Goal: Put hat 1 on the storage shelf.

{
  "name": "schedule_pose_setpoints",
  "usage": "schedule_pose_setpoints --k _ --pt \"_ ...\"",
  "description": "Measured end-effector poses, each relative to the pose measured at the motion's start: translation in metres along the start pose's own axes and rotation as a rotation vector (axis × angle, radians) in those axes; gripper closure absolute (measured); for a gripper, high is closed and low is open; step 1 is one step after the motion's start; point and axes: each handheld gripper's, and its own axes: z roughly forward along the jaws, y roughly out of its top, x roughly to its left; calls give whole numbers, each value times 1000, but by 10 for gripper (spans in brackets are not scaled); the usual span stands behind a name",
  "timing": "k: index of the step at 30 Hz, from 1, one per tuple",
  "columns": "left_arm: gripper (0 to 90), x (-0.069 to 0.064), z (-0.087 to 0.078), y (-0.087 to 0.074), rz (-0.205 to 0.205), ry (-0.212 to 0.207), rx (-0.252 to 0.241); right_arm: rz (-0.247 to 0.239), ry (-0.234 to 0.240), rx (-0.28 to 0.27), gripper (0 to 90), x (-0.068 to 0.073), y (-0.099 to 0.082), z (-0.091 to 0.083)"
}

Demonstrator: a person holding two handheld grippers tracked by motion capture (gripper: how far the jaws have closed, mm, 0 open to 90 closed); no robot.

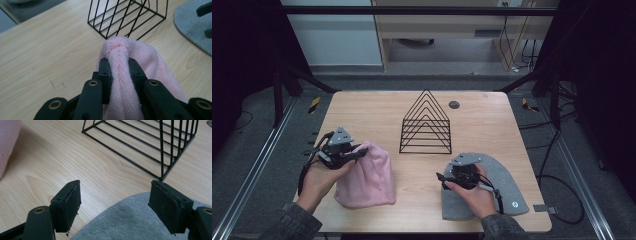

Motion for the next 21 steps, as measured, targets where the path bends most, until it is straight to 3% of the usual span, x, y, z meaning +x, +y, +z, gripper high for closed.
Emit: schedule_pose_setpoints --k 11,21 --pt "764 -6 -26 24 34 25 -116 -36 -1 -19 291 8 3 -3" --pt "764 -5 -34 45 65 31 -170 -44 9 -38 311 10 7 -6"
